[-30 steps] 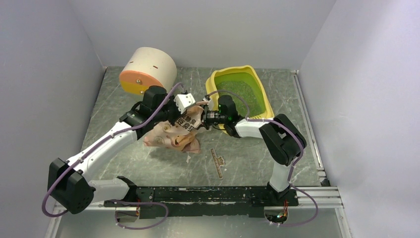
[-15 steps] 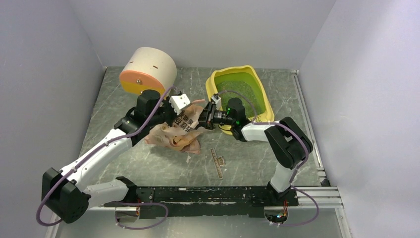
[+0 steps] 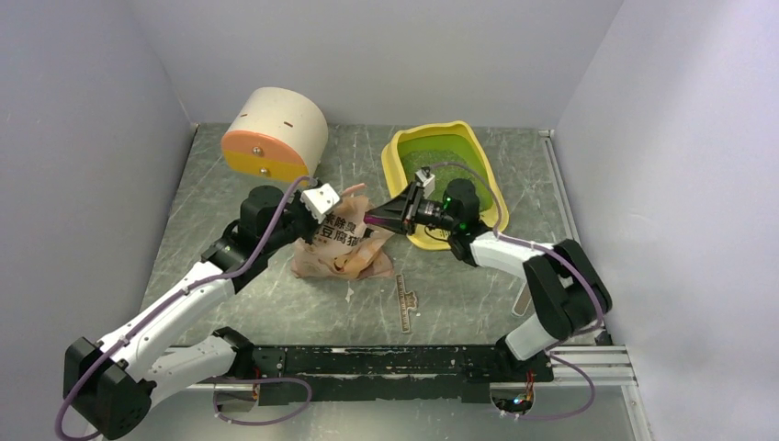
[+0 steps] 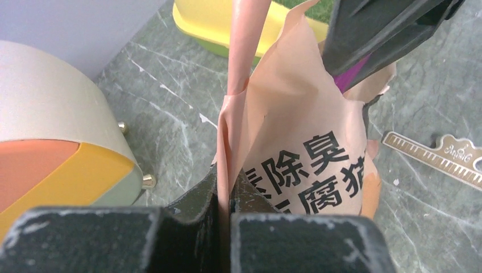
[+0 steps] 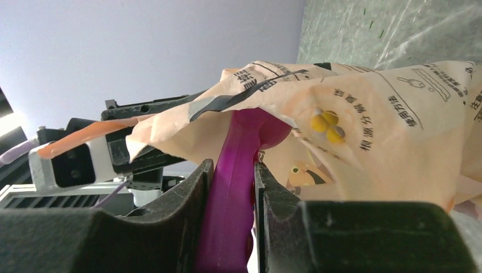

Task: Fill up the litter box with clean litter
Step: 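Scoop the cat litter from the cat litter bag, then pour the cat litter into the litter box.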

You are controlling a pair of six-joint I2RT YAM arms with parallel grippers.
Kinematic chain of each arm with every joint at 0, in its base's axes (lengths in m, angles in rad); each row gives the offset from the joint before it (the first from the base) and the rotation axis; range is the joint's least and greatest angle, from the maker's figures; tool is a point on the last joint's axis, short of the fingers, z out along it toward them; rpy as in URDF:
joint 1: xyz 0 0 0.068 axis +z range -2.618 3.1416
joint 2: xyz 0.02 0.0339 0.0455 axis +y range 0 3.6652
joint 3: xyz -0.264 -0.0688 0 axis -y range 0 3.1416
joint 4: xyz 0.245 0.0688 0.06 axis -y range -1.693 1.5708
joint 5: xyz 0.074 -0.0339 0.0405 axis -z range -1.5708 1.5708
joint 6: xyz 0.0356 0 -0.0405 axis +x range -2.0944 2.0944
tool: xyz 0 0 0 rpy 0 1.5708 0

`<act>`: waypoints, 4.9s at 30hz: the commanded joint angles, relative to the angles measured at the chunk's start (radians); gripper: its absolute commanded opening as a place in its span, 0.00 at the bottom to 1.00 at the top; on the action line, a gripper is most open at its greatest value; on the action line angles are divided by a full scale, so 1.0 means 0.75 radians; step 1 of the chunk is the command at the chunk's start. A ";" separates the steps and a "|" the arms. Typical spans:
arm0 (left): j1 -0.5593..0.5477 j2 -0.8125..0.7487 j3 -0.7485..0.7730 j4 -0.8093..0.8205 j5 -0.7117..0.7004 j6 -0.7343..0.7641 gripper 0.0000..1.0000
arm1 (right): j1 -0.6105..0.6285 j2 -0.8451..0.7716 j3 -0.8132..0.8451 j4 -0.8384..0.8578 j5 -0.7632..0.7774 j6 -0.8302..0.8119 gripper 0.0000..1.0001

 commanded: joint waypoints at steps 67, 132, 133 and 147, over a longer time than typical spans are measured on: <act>0.007 -0.203 0.008 0.030 -0.081 0.128 0.05 | -0.538 -0.440 -0.237 -0.234 -0.268 -0.009 0.00; 0.007 -0.183 0.042 -0.014 0.022 0.055 0.05 | -1.119 -0.374 0.000 -0.632 -0.002 -0.368 0.00; 0.007 -0.185 0.044 -0.020 0.025 0.054 0.05 | -1.117 -0.357 0.005 -0.638 0.025 -0.383 0.00; 0.006 -0.180 0.056 -0.025 0.050 0.045 0.05 | -1.109 -0.479 0.105 -1.249 0.175 -0.875 0.00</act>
